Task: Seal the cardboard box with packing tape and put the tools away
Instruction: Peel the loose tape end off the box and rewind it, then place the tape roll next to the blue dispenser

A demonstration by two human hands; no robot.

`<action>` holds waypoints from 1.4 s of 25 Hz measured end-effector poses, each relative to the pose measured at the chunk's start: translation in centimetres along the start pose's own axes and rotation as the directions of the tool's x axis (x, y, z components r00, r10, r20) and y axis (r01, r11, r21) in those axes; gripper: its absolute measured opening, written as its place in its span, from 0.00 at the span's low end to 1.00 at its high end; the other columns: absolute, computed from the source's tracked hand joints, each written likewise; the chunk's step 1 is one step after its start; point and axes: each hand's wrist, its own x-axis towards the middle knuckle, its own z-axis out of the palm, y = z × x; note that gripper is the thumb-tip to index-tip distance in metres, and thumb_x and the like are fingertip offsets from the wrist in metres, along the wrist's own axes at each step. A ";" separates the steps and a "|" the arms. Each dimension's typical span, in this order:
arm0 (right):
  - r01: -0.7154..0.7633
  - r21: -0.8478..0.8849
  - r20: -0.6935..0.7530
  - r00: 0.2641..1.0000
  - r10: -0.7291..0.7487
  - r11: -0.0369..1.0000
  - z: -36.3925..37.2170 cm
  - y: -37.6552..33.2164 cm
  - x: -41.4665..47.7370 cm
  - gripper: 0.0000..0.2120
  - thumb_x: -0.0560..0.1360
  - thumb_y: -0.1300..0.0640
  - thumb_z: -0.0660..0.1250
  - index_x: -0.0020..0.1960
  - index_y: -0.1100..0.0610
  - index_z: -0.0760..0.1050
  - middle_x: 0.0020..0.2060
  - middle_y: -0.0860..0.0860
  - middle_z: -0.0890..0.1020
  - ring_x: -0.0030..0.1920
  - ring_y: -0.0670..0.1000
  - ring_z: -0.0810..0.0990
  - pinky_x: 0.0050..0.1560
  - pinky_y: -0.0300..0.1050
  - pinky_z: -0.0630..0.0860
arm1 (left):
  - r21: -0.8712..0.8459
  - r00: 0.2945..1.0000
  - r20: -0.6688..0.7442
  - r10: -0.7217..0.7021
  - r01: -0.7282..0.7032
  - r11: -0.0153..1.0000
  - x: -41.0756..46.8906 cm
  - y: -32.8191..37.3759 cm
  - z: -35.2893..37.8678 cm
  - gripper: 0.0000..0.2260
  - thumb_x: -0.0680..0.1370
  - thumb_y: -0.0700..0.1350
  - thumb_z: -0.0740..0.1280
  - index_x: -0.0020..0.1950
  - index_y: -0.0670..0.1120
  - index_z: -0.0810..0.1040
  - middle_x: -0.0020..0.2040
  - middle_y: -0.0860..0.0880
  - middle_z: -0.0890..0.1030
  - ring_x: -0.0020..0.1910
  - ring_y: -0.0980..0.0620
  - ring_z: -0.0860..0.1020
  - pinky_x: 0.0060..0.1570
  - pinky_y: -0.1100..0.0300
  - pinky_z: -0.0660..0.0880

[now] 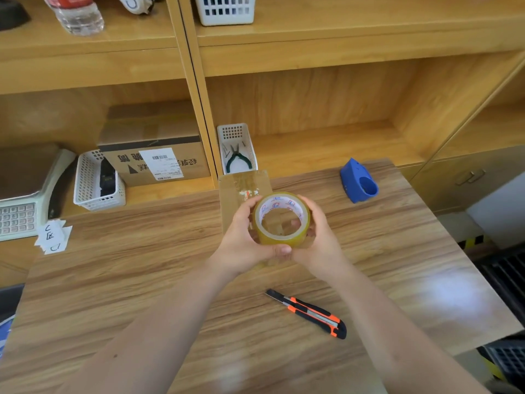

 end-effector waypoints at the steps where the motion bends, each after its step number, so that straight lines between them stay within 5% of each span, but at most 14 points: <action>1: -0.007 0.019 -0.014 1.000 0.008 1.000 -0.7 0.5 0.2 0.48 0.58 0.65 0.81 0.70 0.45 0.60 0.59 0.34 0.73 0.58 0.33 0.75 0.57 0.34 0.72 | 0.009 1.000 0.021 0.010 -0.011 1.000 0.5 0.2 0.5 0.47 0.60 0.41 0.83 0.73 0.55 0.63 0.64 0.57 0.74 0.64 0.58 0.73 0.59 0.62 0.74; 7: -0.027 0.044 -0.023 0.999 0.028 0.999 -5.7 2.9 1.4 0.52 0.59 0.60 0.82 0.74 0.48 0.57 0.63 0.34 0.72 0.63 0.36 0.73 0.58 0.31 0.71 | 0.081 0.998 0.042 0.048 -0.052 0.995 3.8 2.5 4.8 0.44 0.62 0.39 0.81 0.73 0.55 0.64 0.64 0.60 0.73 0.63 0.60 0.71 0.50 0.74 0.73; 13: -0.019 0.011 0.033 0.999 0.019 1.000 -13.3 4.5 3.9 0.51 0.63 0.60 0.81 0.76 0.50 0.54 0.63 0.31 0.69 0.63 0.30 0.70 0.61 0.29 0.68 | 0.037 1.000 0.004 -0.003 0.003 0.999 8.0 4.6 10.8 0.45 0.60 0.42 0.82 0.73 0.58 0.66 0.65 0.62 0.73 0.68 0.59 0.69 0.63 0.51 0.75; 16: -0.027 0.005 0.040 0.999 0.027 1.000 -16.6 5.6 5.2 0.50 0.64 0.61 0.80 0.76 0.47 0.54 0.63 0.30 0.67 0.64 0.32 0.69 0.64 0.32 0.67 | 0.045 0.999 -0.024 -0.021 0.023 0.999 10.2 5.4 13.7 0.48 0.56 0.48 0.82 0.72 0.61 0.63 0.69 0.60 0.71 0.71 0.59 0.66 0.67 0.50 0.71; 24: -0.057 0.065 -0.033 0.998 0.059 0.996 -22.7 8.8 8.0 0.48 0.60 0.59 0.82 0.71 0.44 0.58 0.66 0.44 0.73 0.66 0.46 0.74 0.67 0.50 0.72 | 0.026 0.996 -0.049 -0.070 0.071 0.997 15.3 6.4 20.0 0.43 0.59 0.41 0.82 0.69 0.53 0.67 0.67 0.58 0.74 0.67 0.58 0.70 0.67 0.50 0.70; 28: -0.090 0.118 -0.064 0.993 0.098 0.989 -24.8 10.6 9.3 0.49 0.60 0.62 0.82 0.73 0.48 0.59 0.63 0.41 0.75 0.63 0.45 0.76 0.64 0.48 0.75 | 0.042 0.996 -0.055 -0.072 0.075 0.996 17.6 7.0 22.3 0.43 0.57 0.46 0.81 0.70 0.56 0.69 0.65 0.60 0.74 0.65 0.57 0.71 0.61 0.49 0.76; 33: -0.092 0.107 -0.094 0.990 0.102 0.990 -26.4 12.6 10.8 0.46 0.60 0.62 0.81 0.64 0.34 0.59 0.63 0.41 0.74 0.64 0.46 0.75 0.63 0.43 0.74 | 0.063 0.995 -0.043 -0.089 0.092 0.994 20.0 6.8 24.4 0.44 0.55 0.47 0.81 0.70 0.56 0.69 0.64 0.57 0.75 0.63 0.55 0.73 0.60 0.48 0.77; 35: -0.115 0.117 -0.098 0.987 0.127 0.986 -27.1 13.4 11.2 0.47 0.60 0.63 0.81 0.69 0.39 0.59 0.63 0.43 0.74 0.65 0.47 0.74 0.64 0.43 0.73 | 0.067 0.994 -0.030 -0.107 0.109 0.992 20.9 6.8 25.2 0.43 0.58 0.42 0.82 0.70 0.55 0.70 0.63 0.58 0.75 0.61 0.55 0.74 0.61 0.48 0.76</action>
